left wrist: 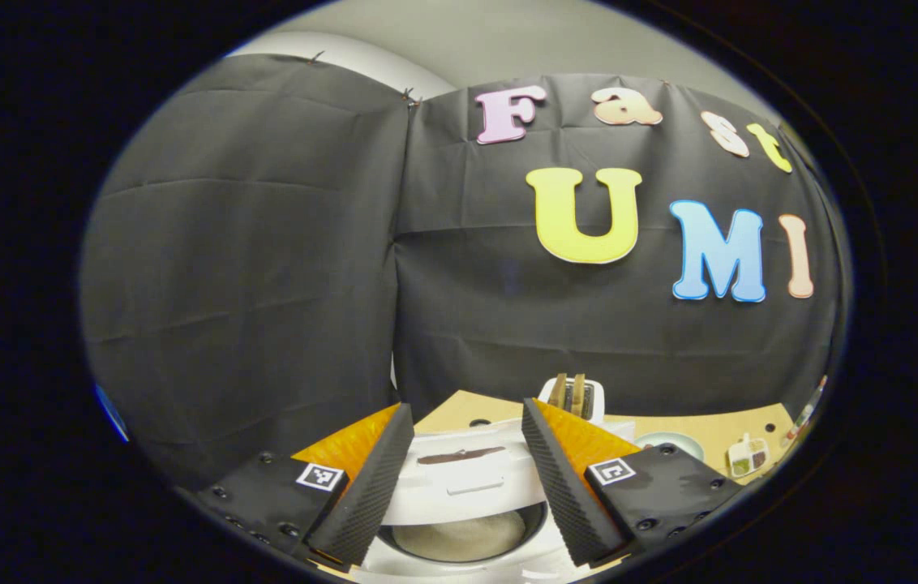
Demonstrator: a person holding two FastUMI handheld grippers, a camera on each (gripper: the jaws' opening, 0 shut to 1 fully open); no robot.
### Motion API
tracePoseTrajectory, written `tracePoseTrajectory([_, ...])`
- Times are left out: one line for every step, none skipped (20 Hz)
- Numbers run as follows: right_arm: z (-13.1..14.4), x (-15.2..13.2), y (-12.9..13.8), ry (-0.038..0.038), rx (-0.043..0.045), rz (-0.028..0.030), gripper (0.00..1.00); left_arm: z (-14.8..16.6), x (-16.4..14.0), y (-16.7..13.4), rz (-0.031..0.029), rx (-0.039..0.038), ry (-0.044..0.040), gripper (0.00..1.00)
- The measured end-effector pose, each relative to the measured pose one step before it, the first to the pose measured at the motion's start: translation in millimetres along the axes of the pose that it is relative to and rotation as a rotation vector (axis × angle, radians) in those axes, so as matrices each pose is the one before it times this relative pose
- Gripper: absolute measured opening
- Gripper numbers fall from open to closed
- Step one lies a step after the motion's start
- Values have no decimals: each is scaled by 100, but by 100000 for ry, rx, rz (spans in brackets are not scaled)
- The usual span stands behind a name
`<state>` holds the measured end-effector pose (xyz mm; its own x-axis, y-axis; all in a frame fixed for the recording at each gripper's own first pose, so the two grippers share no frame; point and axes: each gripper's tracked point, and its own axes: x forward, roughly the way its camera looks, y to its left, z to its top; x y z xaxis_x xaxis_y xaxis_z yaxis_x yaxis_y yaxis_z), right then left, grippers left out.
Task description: Close the left gripper, press the button to open the rice cooker; take a wooden spoon from the chopstick holder with the right hand, scoop a spoonful of rice and pour it into the rice cooker, then put the wooden spoon back into the chopstick holder.
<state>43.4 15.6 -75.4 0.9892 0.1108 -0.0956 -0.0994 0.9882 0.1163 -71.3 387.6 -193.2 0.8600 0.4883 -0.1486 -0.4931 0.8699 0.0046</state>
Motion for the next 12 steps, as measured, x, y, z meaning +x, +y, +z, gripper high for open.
tracePoseTrajectory([-39, -281, -131, -49, -7, -125, 99, -716, -344, -149, 333, 307, 881, 94])
tracePoseTrajectory([-46, -151, -51, 49, 65, -27, 99, -695, -288, -141, 339, 20, 1049, 94])
tracePoseTrajectory([-28, -42, 49, 51, 138, 19, 99, -637, -226, -27, 419, -657, 1182, 94])
tracePoseTrajectory([39, -86, -59, -95, 125, -171, 99, -547, -181, -21, 224, -277, 755, 94])
tracePoseTrajectory([-47, -29, -161, 68, 86, -151, 99, -607, -204, -89, 129, 267, 926, 94])
tracePoseTrajectory([13, -83, -47, -12, 56, -80, 99, -778, -276, -192, 32, 529, 778, 99])
tracePoseTrajectory([29, -89, -86, -56, 8, -217, 99, -739, -162, -74, -130, -110, 1105, 94])
tracePoseTrajectory([-76, 27, -163, -13, 112, -208, 99, -794, -163, -119, -201, -628, 1747, 94])
tracePoseTrajectory([-20, -72, -89, 31, 268, -175, 99, -1136, -174, -149, -382, -803, 2723, 94])
tracePoseTrajectory([-20, -86, 6, 231, 536, -66, 99, -1202, -216, -128, -231, 16, 2577, 94])
tracePoseTrajectory([-162, 21, 8, 292, 818, 153, 99, -983, -91, -306, -416, 1075, 1735, 89])
tracePoseTrajectory([-163, 66, 55, 433, 651, 104, 99, -862, -99, -69, -208, 1354, 1727, 94])
